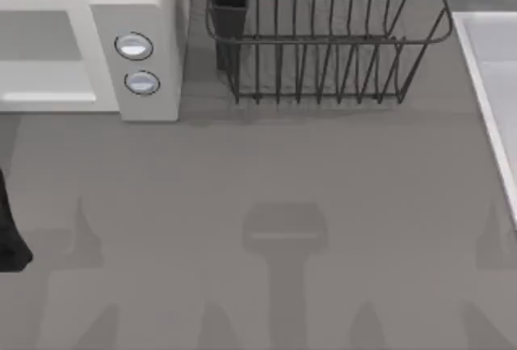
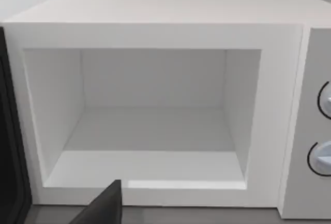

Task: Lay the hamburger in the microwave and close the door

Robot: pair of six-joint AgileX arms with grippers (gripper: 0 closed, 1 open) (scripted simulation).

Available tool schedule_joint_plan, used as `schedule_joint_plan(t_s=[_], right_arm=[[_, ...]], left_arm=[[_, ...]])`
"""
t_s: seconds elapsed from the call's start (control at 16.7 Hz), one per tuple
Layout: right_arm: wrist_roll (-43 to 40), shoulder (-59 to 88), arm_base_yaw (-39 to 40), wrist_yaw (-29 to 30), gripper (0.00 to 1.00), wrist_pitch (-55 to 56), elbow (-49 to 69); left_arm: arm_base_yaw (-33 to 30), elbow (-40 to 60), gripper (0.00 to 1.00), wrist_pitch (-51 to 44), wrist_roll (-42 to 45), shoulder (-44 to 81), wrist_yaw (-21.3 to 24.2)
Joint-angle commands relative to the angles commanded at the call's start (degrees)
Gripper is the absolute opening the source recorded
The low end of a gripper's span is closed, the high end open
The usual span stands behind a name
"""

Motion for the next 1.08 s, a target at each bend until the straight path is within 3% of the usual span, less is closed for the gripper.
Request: schedule_joint_plan(t_s=[0.42,1.08], right_arm=[[0.0,0.0,0.0,0.0,1.0,0.0,0.0],[0.0,0.0,0.0,0.0,1.0,0.0,0.0]], left_arm=[[3.46,6.64,1.0,-6.89,2.3,9.24,0.02],[20.23,38.49,1.0,-39.88,13.24,63.26,-0.06]])
